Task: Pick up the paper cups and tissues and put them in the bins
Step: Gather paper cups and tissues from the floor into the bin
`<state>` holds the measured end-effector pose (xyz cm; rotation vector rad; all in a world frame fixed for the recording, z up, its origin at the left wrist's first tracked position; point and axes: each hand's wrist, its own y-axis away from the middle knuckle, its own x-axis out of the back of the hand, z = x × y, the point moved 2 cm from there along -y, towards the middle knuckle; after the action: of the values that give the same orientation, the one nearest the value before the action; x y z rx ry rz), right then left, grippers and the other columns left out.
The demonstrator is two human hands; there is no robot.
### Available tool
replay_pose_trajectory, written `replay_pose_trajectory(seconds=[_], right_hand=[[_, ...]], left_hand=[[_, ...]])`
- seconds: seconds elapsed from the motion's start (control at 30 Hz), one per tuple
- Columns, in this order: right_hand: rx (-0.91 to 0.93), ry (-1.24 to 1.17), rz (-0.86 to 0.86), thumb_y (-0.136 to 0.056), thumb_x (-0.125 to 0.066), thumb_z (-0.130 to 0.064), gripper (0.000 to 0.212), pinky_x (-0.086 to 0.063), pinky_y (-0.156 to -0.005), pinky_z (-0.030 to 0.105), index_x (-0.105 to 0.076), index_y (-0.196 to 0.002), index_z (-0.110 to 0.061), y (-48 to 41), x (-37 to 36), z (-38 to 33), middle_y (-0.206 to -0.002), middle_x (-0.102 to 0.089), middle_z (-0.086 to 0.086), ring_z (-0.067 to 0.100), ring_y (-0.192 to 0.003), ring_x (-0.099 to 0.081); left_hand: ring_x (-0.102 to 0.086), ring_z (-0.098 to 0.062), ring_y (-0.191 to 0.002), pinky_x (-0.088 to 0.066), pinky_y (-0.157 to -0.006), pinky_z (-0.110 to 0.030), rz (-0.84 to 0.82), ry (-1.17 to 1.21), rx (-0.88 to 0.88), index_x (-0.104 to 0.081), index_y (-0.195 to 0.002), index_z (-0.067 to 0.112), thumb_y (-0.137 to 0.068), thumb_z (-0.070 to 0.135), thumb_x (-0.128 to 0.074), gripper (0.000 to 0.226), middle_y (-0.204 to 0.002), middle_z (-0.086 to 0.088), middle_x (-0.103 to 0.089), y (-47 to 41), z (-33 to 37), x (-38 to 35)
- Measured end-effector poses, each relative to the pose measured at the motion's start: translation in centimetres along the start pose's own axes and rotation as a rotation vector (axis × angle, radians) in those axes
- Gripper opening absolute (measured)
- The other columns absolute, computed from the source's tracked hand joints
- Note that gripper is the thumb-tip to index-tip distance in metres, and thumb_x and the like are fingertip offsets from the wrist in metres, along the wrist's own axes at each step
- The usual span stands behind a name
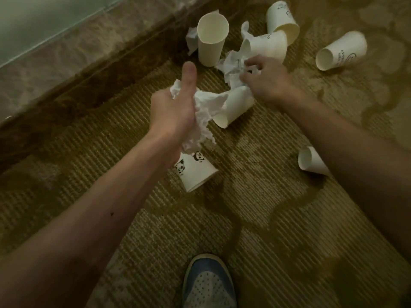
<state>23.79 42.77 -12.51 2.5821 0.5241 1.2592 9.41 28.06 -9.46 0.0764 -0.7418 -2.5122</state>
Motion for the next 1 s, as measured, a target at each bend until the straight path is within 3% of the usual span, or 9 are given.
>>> replay_pose_trajectory(seconds=[0.13,0.2,0.3,0.4,0.57,0.67,0.73,0.9,1.0], right_hand=[[0.082,0.091,-0.156,-0.095,-0.056,-0.024,0.049,-0.036,-0.106,0.039,-0.044,-0.142,-0.031,-2.8,-1.9,-0.9,-0.154,-0.034,0.002,0.025,-0.139,-0.035],[0.145,0.163,-0.149,-0.094,-0.059,-0.02,0.055,-0.036,-0.103,0.035,-0.04,-0.144,-0.031,-3.9,-2.4,-1.6,-0.152,-0.037,0.003,0.024,-0.138,-0.037],[0.193,0.211,-0.085,-0.089,-0.066,-0.015,0.067,-0.039,-0.097,0.031,-0.036,-0.147,-0.027,-5.1,-3.0,-1.8,-0.148,-0.042,0.008,0.026,-0.133,-0.043],[0.167,0.278,-0.088,-0.084,-0.072,-0.016,0.07,-0.039,-0.104,0.039,-0.039,-0.145,-0.022,-5.9,-3.6,-1.6,-0.147,-0.043,0.007,0.027,-0.132,-0.044],[0.182,0.296,-0.043,-0.082,-0.074,-0.017,0.05,-0.043,-0.102,0.037,-0.056,-0.128,-0.01,-6.4,-3.7,-1.0,-0.132,-0.058,0.007,0.022,-0.122,-0.053],[0.176,0.32,-0.011,-0.082,-0.075,-0.022,0.055,-0.043,-0.102,0.033,-0.056,-0.13,-0.002,-6.8,-3.1,-0.8,-0.124,-0.062,0.005,0.02,-0.12,-0.054],[0.19,0.268,-0.015,-0.084,-0.073,-0.025,0.046,-0.045,-0.097,0.027,-0.062,-0.125,-0.007,-6.7,-2.8,-0.9,-0.117,-0.063,0.002,0.015,-0.114,-0.056],[0.245,-0.028,-0.052,-0.086,-0.071,-0.03,0.027,-0.049,-0.063,0.009,-0.067,-0.11,-0.017,-4.4,-1.5,-2.0,-0.092,-0.066,-0.008,-0.003,-0.076,-0.065],[0.195,-0.366,-0.144,-0.085,-0.073,-0.023,0.014,-0.051,-0.066,0.012,-0.07,-0.098,-0.016,-2.4,-0.5,-2.8,-0.088,-0.07,-0.008,-0.003,-0.077,-0.068]], left_hand=[[-0.073,-0.027,-0.086,-0.06,-0.077,-0.046,-0.001,0.004,0.029,-0.062,-0.087,0.015,-0.091,0.064,-0.046,0.052,-0.093,-0.013,-0.074,-1.4,0.0,0.6],[-0.073,-0.021,-0.082,-0.062,-0.071,-0.039,0.001,0.005,0.046,-0.062,-0.084,0.019,-0.092,0.063,-0.045,0.048,-0.094,-0.011,-0.075,-2.1,-0.3,1.0],[-0.072,-0.016,-0.081,-0.059,-0.07,-0.035,-0.016,-0.021,0.114,-0.063,-0.103,0.019,-0.092,0.066,-0.042,0.053,-0.093,-0.002,-0.074,-3.2,-1.0,1.1],[-0.07,-0.016,-0.089,-0.058,-0.077,-0.038,-0.03,-0.009,0.161,-0.056,-0.124,0.014,-0.092,0.066,-0.041,0.063,-0.099,-0.001,-0.072,-3.9,-1.5,0.9],[-0.071,-0.015,-0.082,-0.058,-0.072,-0.036,0.014,-0.002,0.149,-0.054,-0.086,0.027,-0.091,0.068,-0.041,0.043,-0.089,0.001,-0.073,-4.8,-1.8,0.8],[-0.073,-0.012,-0.072,-0.06,-0.068,-0.034,0.042,-0.015,0.128,-0.057,-0.084,0.024,-0.09,0.068,-0.043,0.047,-0.077,0.003,-0.075,-5.0,-2.0,0.9],[-0.072,-0.009,-0.065,-0.061,-0.065,-0.035,0.075,-0.063,0.076,-0.056,-0.075,0.025,-0.09,0.066,-0.045,0.046,-0.064,0.006,-0.072,-4.8,-2.1,1.0],[-0.074,-0.022,-0.079,-0.061,-0.071,-0.041,0.058,0.019,0.043,-0.065,-0.091,0.014,-0.092,0.059,-0.05,0.048,-0.087,-0.008,-0.074,-5.1,-1.7,1.4],[-0.074,-0.02,-0.08,-0.061,-0.072,-0.039,0.03,0.057,0.011,-0.065,-0.096,0.014,-0.094,0.055,-0.049,0.044,-0.091,-0.008,-0.074,-5.1,-1.2,1.3]])
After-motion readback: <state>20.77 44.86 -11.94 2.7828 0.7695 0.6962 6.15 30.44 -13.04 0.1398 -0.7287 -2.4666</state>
